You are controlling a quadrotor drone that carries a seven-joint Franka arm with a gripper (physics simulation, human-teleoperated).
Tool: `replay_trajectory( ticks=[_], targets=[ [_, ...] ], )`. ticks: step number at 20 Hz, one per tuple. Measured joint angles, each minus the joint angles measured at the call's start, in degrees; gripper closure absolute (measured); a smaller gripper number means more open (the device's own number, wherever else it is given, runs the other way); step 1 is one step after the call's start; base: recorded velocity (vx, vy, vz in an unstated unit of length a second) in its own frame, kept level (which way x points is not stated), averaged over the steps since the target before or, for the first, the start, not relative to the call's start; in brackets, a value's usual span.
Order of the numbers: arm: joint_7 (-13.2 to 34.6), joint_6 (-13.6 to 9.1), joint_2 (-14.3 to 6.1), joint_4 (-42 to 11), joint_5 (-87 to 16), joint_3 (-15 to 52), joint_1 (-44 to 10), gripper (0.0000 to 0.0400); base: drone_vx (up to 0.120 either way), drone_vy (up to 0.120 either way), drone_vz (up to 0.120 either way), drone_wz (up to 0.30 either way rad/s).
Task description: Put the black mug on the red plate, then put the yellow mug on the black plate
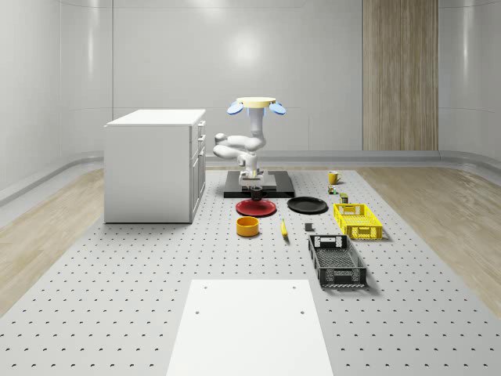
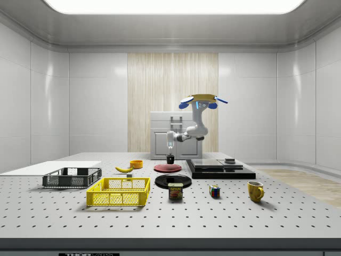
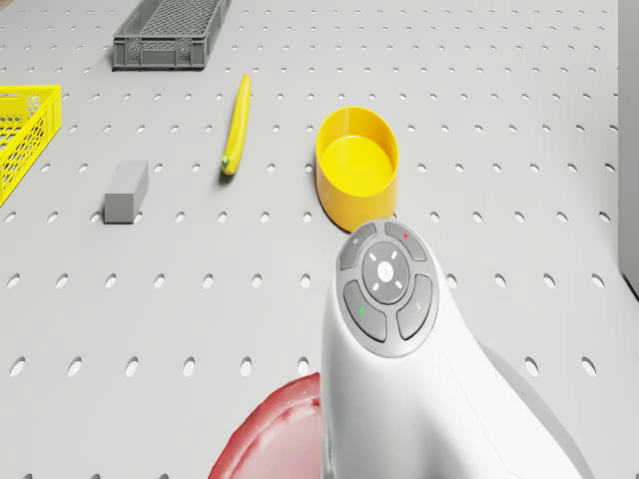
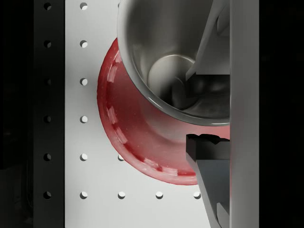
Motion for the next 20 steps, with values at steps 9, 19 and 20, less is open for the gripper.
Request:
replay_trajectory(
  ticks=[9,19,20],
  targets=[
    [0.6,1.8,0.2,1.5,-4.5,-4.8,-1.5,0.0290,0.000,0.000,0.000,0.000],
    [1.3,0.8,0.6,0.9,-3.6,-3.6,-1.7,0.0031,0.000,0.000,0.000,0.000],
    [1.3,0.5,0.6,0.6,-2.9,-2.9,-1.6,0.0024,0.000,0.000,0.000,0.000]
  ],
)
